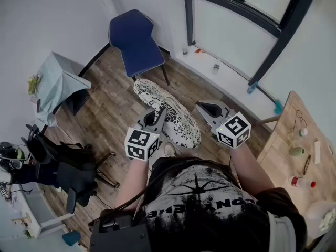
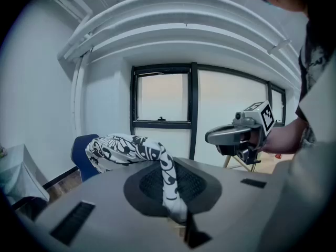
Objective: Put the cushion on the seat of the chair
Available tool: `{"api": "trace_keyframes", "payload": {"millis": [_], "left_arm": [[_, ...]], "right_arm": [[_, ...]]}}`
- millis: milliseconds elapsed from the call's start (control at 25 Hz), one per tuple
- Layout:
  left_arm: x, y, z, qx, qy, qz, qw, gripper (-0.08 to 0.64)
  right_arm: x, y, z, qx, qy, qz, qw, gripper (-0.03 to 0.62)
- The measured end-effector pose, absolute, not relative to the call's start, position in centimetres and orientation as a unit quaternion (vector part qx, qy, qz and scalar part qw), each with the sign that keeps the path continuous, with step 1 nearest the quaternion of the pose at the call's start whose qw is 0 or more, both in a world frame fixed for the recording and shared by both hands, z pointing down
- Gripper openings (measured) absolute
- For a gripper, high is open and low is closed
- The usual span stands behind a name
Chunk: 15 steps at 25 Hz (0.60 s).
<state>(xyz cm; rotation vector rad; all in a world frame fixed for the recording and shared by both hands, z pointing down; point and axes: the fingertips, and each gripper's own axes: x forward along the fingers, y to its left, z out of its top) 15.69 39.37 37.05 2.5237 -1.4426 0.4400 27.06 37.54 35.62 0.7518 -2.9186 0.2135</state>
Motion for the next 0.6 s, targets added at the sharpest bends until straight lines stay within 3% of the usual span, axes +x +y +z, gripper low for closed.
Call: {"api": "trace_keyframes", "payload": {"millis": [600], "left_arm": [[15.48, 39.60, 36.98, 0.854, -0.490, 0.144, 0.102, 0.028]], "right_arm": [[26.49, 37.89, 35.08, 0.241, -0.966, 0.082, 0.048, 0.017]]}}
